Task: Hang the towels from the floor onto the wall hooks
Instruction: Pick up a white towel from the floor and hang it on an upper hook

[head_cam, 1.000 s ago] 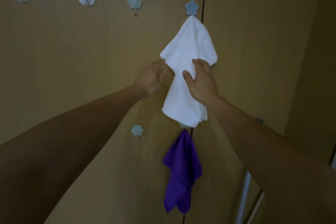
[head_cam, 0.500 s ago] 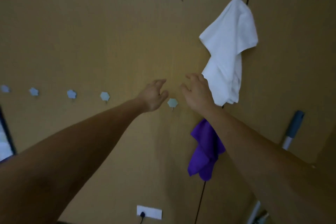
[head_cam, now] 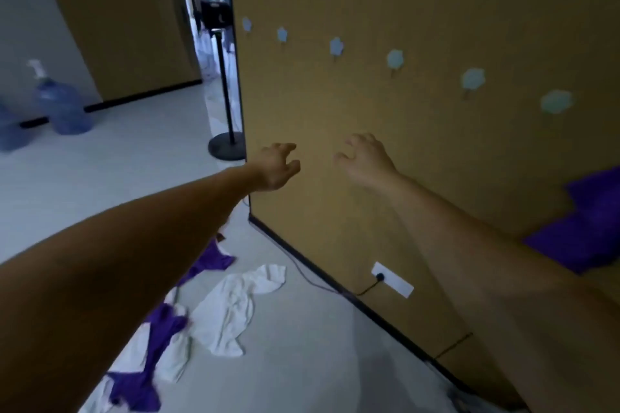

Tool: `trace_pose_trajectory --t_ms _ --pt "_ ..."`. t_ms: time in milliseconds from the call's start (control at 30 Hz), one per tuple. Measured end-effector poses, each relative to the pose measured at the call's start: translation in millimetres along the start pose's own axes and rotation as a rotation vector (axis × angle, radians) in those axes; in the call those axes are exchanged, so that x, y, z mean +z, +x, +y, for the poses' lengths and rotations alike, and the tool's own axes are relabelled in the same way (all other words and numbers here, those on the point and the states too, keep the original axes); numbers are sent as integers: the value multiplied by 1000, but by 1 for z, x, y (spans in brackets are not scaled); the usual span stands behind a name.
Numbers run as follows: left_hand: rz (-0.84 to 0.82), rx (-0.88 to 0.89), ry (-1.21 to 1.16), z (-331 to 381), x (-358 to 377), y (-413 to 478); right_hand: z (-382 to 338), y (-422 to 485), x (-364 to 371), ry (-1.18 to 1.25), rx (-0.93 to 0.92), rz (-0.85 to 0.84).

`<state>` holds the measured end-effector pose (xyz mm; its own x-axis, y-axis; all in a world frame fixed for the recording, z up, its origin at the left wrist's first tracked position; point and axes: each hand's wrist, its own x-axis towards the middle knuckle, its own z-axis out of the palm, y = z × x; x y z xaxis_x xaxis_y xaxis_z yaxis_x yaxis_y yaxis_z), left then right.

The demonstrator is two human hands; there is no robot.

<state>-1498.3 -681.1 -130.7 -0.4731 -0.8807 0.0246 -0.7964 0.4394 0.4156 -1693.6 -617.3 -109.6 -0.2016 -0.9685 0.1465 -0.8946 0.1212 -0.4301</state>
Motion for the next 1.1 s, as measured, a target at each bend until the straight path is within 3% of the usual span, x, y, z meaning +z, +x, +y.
trace_pose_trajectory --t_ms 267,433,833,1100 --pt "-62 -215 -17 -176 -3 -27 -113 36 154 53 -108 -262" --pt "-147 -290 -29 -243 19 -20 -133 55 226 33 -85 -442" --pt "-336 -486 -123 -362 123 84 -77 183 397 12 -16 -746" --pt "-428 -615 -176 -464 286 159 13 240 592 -58 58 -895"
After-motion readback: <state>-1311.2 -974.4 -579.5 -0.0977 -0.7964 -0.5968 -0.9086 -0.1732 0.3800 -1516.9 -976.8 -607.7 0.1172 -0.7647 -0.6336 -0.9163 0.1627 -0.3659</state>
